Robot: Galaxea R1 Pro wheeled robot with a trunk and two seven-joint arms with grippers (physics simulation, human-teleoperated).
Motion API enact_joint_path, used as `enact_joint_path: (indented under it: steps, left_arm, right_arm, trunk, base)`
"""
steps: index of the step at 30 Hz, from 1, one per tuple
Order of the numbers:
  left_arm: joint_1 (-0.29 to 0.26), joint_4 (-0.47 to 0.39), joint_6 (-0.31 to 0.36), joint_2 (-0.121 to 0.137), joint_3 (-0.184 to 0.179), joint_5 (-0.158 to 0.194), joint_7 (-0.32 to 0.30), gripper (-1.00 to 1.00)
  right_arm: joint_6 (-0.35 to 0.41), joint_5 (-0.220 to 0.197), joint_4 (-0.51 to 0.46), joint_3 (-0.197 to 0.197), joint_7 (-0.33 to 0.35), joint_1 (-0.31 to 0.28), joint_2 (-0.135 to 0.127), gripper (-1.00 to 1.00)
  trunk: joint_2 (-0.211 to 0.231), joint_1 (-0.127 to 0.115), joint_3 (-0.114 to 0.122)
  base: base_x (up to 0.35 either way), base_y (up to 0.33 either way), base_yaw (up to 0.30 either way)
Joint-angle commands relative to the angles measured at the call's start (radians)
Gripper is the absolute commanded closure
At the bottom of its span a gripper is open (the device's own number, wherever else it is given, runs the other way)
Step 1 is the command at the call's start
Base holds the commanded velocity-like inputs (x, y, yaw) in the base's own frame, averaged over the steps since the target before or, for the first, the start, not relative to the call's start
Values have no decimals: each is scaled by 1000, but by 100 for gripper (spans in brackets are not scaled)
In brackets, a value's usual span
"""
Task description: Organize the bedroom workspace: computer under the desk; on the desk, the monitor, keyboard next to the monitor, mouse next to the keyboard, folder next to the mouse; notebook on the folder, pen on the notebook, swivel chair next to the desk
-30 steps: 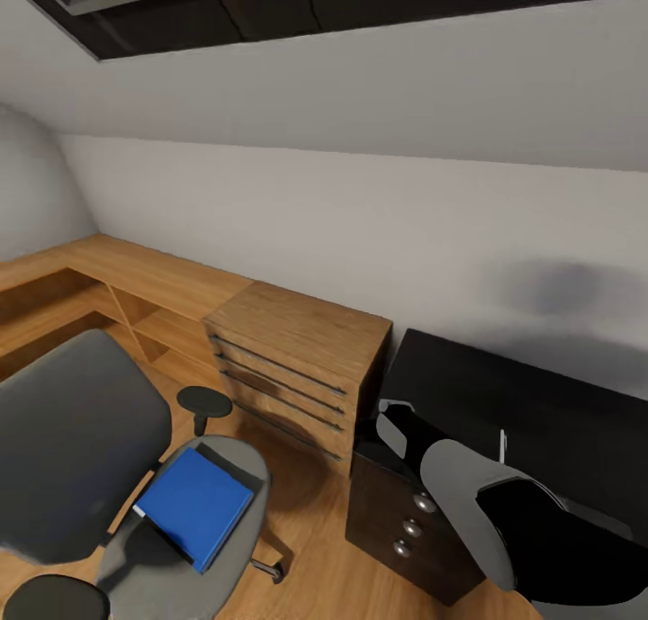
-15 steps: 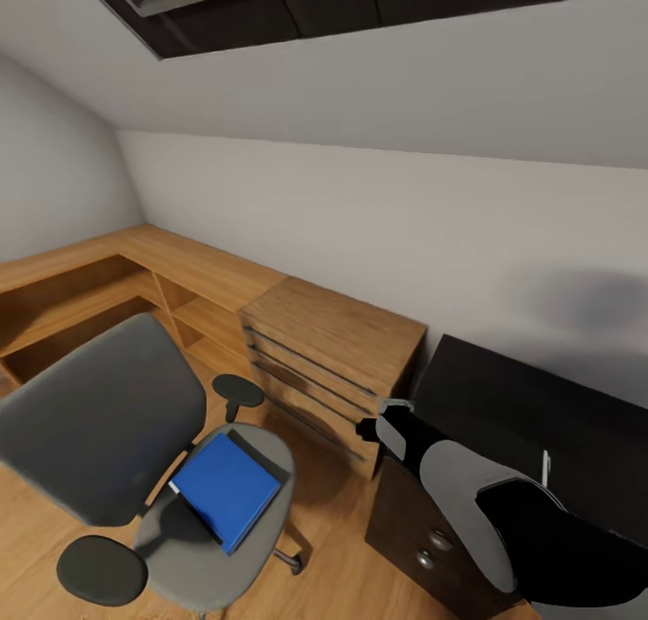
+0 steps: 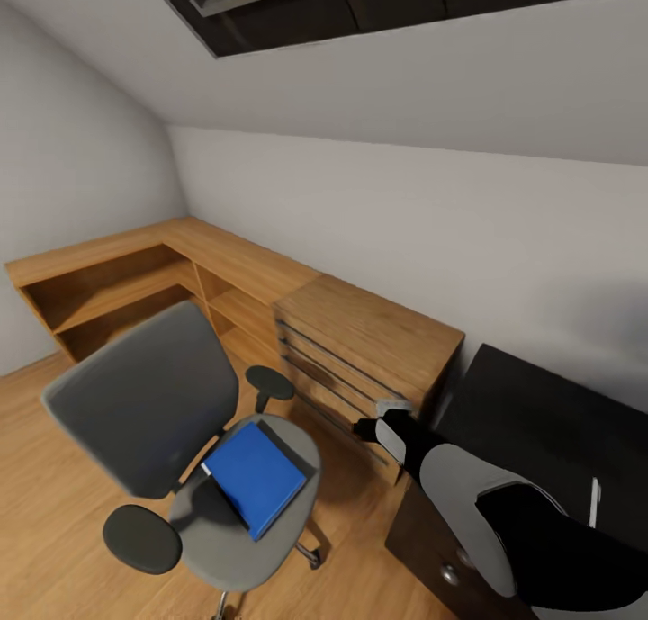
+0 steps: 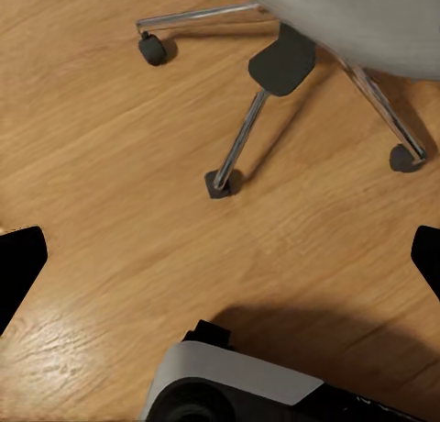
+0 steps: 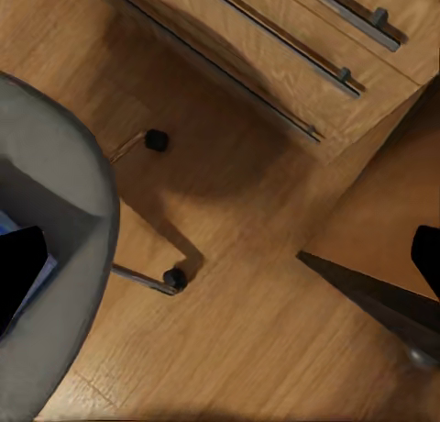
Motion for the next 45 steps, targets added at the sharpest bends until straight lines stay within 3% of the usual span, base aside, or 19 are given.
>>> enact_joint_path:
  steps: [1,16,38,45]
  left_arm:
    - [-1,1,-3,1,-8,7,7,-100]
    - [0,0,-3,2,-4,13,9,-100]
    - [0,0,-11,23,-2,14,-3,-100]
    - [0,0,-12,24,-2,14,-3,-100]
  right_arm:
    - [5,-7,-2,6,-1,0,0,-100]
    - [-35,30,-1,6,25,3,0,-100]
    - [-75,38,0,8,41,17,0,-100]
    - [-126,72,0,8,52,26,0,-100]
  trunk:
    - [-1,0,-2]
    - [-1,0,-9]
    - [-1,0,-22]
    - [-1,0,-26]
  base:
    - [0,0,252]
    - [0,0,252]
    - [0,0,250]
    - [0,0,242]
